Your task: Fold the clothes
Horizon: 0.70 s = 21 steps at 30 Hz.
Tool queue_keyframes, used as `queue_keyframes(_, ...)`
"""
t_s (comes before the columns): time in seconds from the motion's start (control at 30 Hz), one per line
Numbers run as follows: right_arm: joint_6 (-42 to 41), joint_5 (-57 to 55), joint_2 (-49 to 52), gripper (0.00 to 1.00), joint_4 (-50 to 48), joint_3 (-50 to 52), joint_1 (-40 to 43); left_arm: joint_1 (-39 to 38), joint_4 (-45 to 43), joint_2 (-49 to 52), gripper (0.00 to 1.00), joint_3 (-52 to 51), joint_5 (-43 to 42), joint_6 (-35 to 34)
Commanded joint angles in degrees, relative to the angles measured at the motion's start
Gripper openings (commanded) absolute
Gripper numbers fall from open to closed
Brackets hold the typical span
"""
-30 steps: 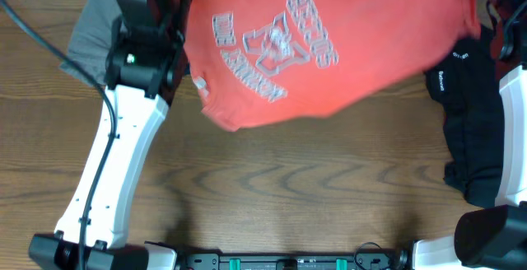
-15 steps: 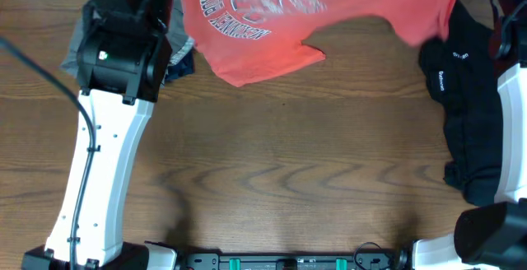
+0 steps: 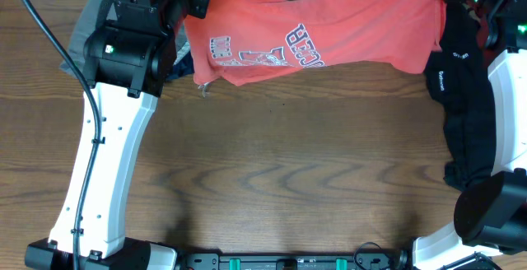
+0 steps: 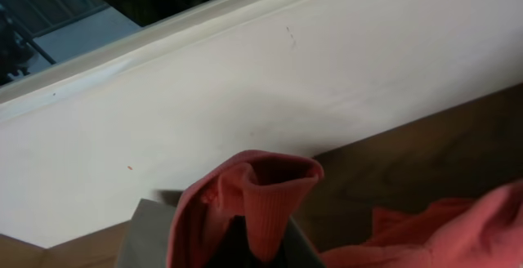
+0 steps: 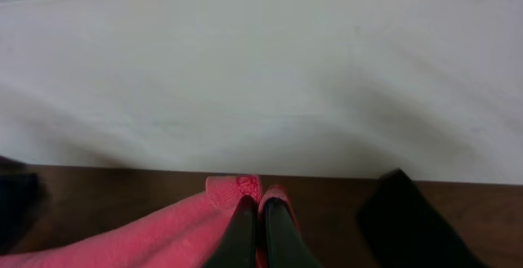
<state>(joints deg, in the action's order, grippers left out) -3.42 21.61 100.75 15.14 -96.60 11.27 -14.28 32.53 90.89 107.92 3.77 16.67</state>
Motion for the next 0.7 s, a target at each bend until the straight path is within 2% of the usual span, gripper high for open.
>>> queue_keyframes(0.0,0.6,3.0,-1.7,0.01,-1.3,-1.0,-0.4,0.3,-0.9,-0.5,0.06,2.1,0.1,-1.1)
queue_keyframes(0.27,0.5,5.7,-9.1,0.01,-2.8,-1.4,-0.3,0.3,-0.4,-1.1,0.06,12.9,0.1,-1.1)
queue_keyframes(0.47,1.9,0.7,-20.0,0.01,5.7,-1.4,-0.3,0.3,6.7,-4.8,0.06,20.0,0.1,-1.8)
queue_keyframes(0.67,2.7,-6.3,-30.5,0.01,13.9,-1.4,-0.3,0.1,10.3,-12.0,0.06,20.5,0.1,-2.0)
